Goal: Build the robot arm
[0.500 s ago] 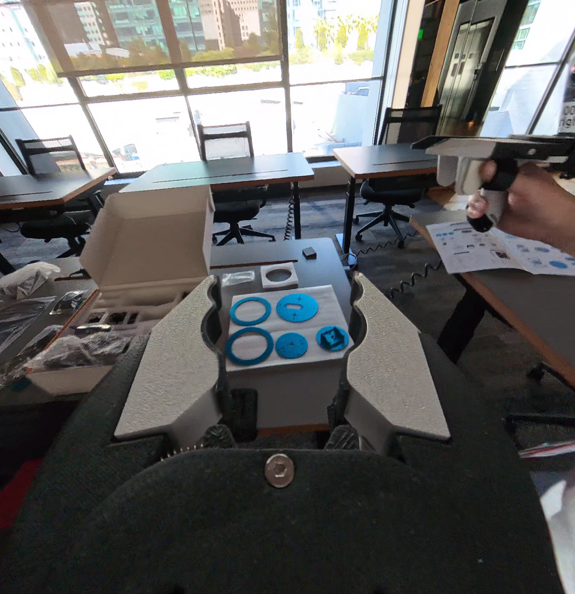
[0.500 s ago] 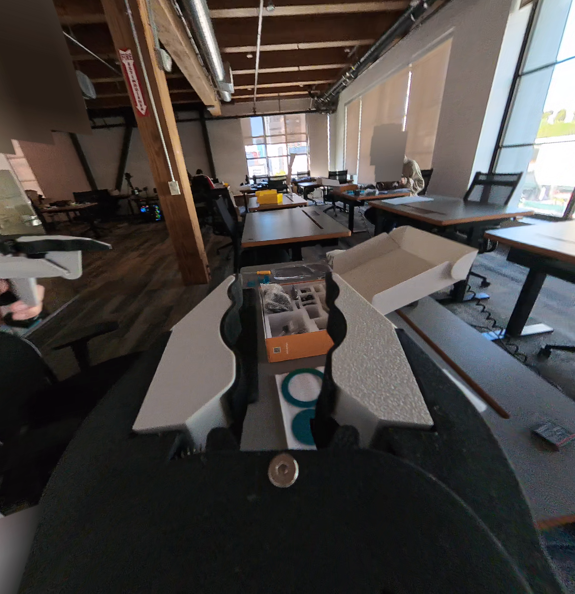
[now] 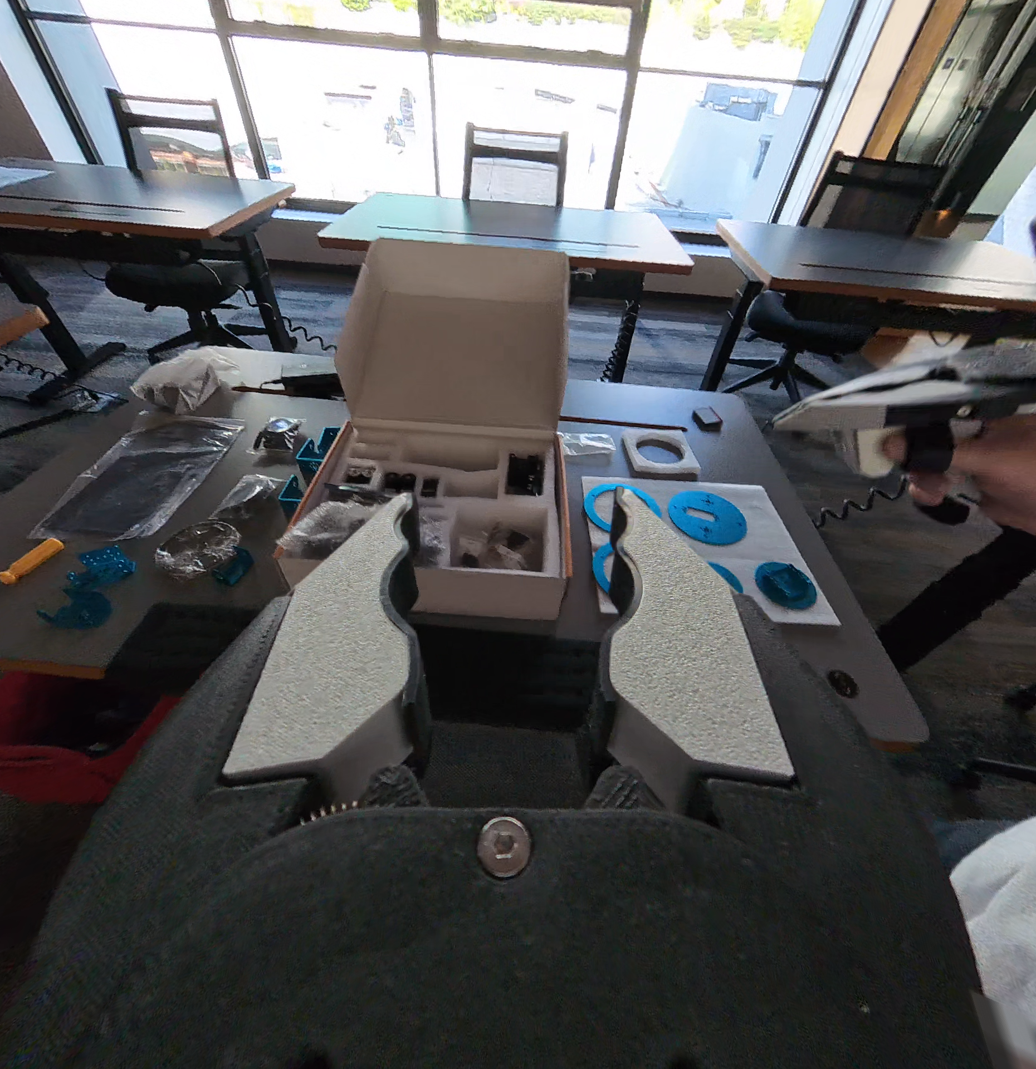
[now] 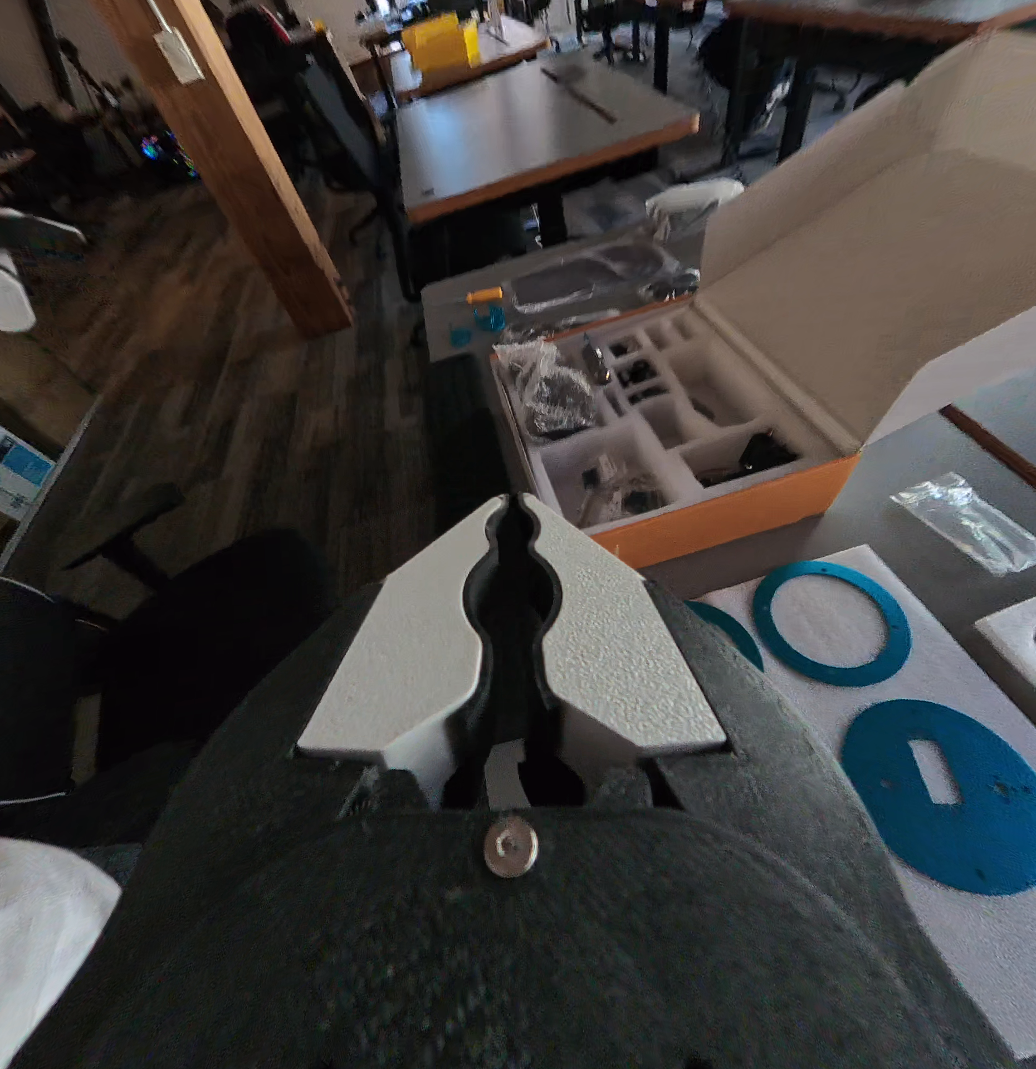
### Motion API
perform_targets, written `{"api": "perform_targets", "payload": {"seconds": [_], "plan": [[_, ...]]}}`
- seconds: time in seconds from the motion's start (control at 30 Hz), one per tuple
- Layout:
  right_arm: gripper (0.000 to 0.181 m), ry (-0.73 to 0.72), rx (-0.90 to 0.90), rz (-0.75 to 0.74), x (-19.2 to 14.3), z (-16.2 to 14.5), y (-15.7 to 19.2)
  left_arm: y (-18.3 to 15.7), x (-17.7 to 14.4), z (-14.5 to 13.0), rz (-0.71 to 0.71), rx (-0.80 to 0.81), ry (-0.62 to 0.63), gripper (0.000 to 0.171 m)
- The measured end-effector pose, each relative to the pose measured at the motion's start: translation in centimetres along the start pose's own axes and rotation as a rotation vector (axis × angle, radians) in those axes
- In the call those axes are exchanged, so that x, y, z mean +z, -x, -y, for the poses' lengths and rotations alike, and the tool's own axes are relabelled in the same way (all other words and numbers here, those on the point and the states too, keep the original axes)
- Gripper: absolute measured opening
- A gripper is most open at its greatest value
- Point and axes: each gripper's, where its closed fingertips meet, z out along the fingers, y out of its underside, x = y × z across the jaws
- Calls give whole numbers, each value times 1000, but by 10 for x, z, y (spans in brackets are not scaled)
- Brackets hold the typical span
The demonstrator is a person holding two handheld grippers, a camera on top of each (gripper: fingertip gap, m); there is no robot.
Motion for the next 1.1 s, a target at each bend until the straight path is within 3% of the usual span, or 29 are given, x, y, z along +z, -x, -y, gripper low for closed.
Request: {"api": "perform_targets", "payload": {"seconds": [0.2, 0.27, 0.37, 0.5, 0.67, 0.8, 0.9, 0.93, 1.0, 1.1], "plan": [[0, 229, 14, 69, 121, -31, -34, 61, 40, 34, -4, -69, -99, 42], [6, 314, -58, 118, 159, -45, -43, 78, 57, 40, -19, -47, -86, 39], [18, 511, -211, 185, 204, -76, -57, 106, 87, 45, -55, 15, -43, 2], [27, 692, -392, 249, 252, -108, -72, 135, 133, 61, -182, 107, -79, 0], [30, 861, -463, 324, 282, -145, -74, 162, 179, 65, -358, 147, -13, 0], [28, 978, -311, 342, 292, -166, -67, 179, 192, 66, -396, 145, 0, 0], [40, 1099, -97, 271, 290, -187, -69, 185, 197, 55, -419, 122, 34, 0], [36, 1116, -48, 249, 290, -191, -69, 187, 198, 53, -414, 111, 34, 0], [5, 1048, -53, 210, 297, -185, -70, 188, 200, 50, -410, 79, 32, 0], [1, 1009, -4, 165, 296, -180, -73, 182, 201, 44, -448, 44, 44, 0]]}}
